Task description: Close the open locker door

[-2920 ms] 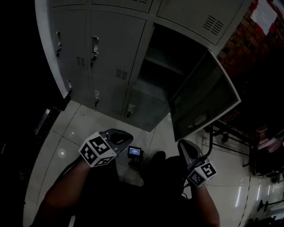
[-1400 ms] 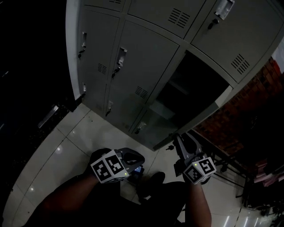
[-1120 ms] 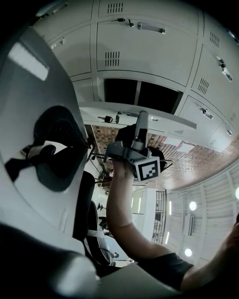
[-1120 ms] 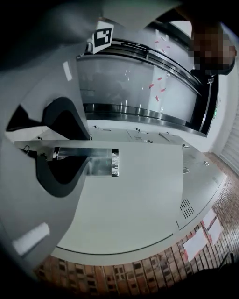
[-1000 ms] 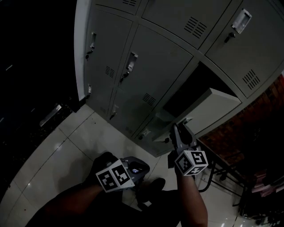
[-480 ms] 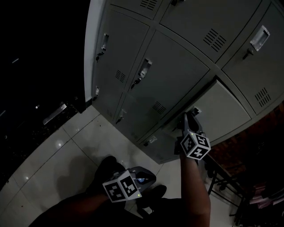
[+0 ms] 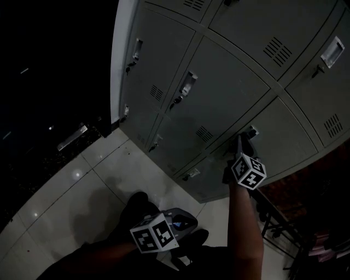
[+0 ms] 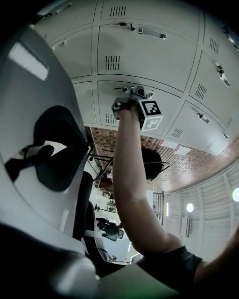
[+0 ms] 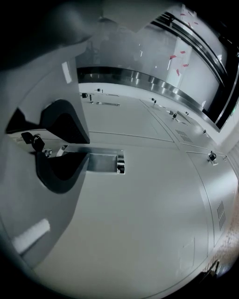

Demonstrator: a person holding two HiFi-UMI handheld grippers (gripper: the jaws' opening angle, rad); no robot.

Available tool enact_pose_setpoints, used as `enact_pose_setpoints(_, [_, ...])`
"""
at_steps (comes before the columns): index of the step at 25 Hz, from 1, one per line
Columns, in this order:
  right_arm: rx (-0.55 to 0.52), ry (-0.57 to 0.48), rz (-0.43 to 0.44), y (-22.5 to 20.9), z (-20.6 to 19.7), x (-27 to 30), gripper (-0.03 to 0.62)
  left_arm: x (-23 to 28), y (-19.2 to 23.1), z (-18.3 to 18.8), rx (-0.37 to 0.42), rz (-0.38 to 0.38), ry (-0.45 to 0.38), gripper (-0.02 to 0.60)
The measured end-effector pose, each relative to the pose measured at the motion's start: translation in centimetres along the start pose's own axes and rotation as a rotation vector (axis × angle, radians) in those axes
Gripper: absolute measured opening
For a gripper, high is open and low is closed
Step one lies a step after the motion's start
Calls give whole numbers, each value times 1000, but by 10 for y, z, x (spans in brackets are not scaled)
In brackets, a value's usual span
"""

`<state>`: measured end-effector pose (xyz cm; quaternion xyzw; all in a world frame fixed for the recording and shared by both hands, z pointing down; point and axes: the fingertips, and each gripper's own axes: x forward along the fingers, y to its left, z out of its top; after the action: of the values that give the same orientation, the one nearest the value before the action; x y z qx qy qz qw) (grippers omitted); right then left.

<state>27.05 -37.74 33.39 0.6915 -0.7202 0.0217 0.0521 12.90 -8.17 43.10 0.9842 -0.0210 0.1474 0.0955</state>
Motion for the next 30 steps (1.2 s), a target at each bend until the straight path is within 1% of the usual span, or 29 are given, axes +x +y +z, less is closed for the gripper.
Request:
enact_pose_setpoints(1, [-2,-1,-4,-1,0,1,61,0,0,0,-1,0,-2,12])
enact_pose_setpoints(3, [-8,-3,-11,-3,0,1,41,2,-1,-3,-5,-1,1,12])
enact_pose_setpoints(9, [-34,19,-3,2,0,-4,51,-1,0,1,4,0,-2,12])
enact_pose_setpoints(17, [-28,-22,-23,-3,13,-37,58,-2,1,-1,15,2,3,12])
enact_pose_setpoints(20, [-10,-33,7,-3,15,-56,54,-2,2,-2,17,4,7,12])
enact_pose_setpoints(24, [18,-40,56,-1,12,-87,33,-1,2,-4,20,9,13,12])
enact_pose_setpoints(30, [10,-39,143,8,5,-147,9,-2,3,-6,23,8,15,12])
